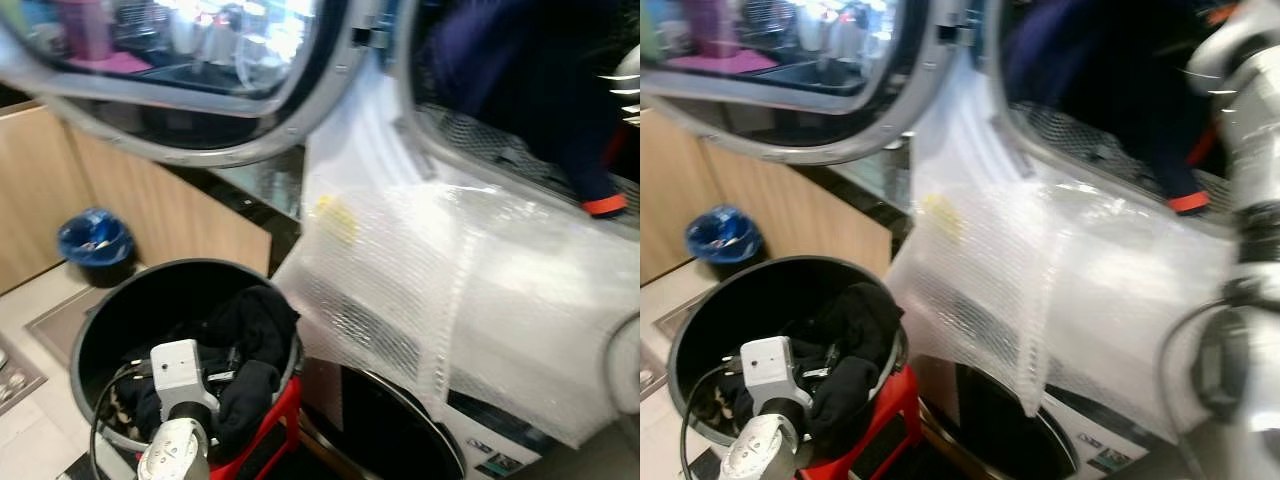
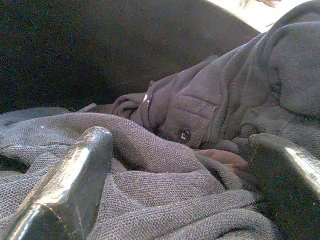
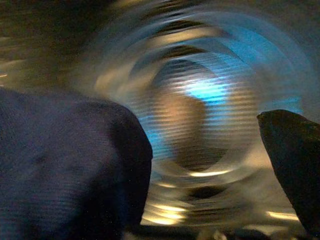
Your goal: Clothes washing
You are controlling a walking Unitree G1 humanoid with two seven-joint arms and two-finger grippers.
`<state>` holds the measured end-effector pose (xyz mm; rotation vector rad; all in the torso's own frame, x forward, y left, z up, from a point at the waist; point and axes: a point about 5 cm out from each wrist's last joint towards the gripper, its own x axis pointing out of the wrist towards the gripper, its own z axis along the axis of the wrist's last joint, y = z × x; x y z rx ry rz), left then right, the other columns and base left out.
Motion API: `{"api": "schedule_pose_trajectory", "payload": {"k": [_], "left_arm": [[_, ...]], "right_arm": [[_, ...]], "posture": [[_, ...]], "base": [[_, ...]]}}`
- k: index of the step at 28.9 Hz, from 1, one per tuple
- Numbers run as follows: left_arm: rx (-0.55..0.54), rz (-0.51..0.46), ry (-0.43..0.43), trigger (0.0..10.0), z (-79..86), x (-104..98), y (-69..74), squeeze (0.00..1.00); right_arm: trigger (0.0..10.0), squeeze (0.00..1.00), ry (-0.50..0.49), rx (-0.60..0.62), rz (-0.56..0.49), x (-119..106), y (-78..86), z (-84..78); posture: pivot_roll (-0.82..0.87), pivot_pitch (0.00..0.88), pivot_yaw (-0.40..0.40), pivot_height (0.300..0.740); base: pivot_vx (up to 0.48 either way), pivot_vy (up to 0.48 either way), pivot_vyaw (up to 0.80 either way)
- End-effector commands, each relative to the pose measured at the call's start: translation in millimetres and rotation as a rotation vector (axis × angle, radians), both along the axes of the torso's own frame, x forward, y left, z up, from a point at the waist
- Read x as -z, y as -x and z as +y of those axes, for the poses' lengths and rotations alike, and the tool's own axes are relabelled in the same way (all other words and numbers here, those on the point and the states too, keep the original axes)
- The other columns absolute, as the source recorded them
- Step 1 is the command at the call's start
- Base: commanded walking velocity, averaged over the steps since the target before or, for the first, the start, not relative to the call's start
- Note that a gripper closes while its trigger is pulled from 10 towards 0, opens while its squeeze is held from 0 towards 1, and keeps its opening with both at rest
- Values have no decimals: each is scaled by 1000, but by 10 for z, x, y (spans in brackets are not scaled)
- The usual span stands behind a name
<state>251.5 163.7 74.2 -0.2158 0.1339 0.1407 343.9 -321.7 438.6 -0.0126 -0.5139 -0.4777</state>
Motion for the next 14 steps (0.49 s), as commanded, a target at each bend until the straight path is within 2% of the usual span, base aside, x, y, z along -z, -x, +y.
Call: {"api": "schedule_pose_trajectory", "payload": {"k": [1, 5, 7, 10, 12, 13, 14], "left_arm": [[28, 129, 23, 10000, -93, 265, 84, 0], [26, 124, 25, 10000, -100, 250, 92, 0], [29, 126, 26, 10000, -107, 255, 108, 0], [35, 130, 24, 10000, -104, 262, 120, 0], [37, 130, 23, 10000, -99, 263, 122, 0], [38, 130, 23, 10000, -99, 263, 118, 0], [41, 131, 23, 10000, -101, 264, 116, 0]], "right_arm": [[10000, 0, -46, 124, 21, 103, 70, -205], [10000, 0, -5, 144, 103, 284, -25, -217], [10000, 0, -29, 161, 160, 425, -60, -247], [10000, 0, -46, 126, 225, 595, -166, -203], [10000, 0, -27, 43, 276, 672, -245, -110], [10000, 0, -41, -79, 257, 681, -303, 20], [10000, 0, -22, -136, 265, 686, -329, 88]], "posture": [[24, 99, -210, 740], [35, 106, -205, 740], [35, 105, -205, 740], [32, 107, -202, 740], [29, 107, -198, 740], [27, 107, -199, 740], [24, 107, -198, 740]], "base": [[0, 0, 0], [0, 0, 0], [0, 0, 0], [0, 0, 0], [0, 0, 0], [0, 0, 0], [0, 0, 0]]}}
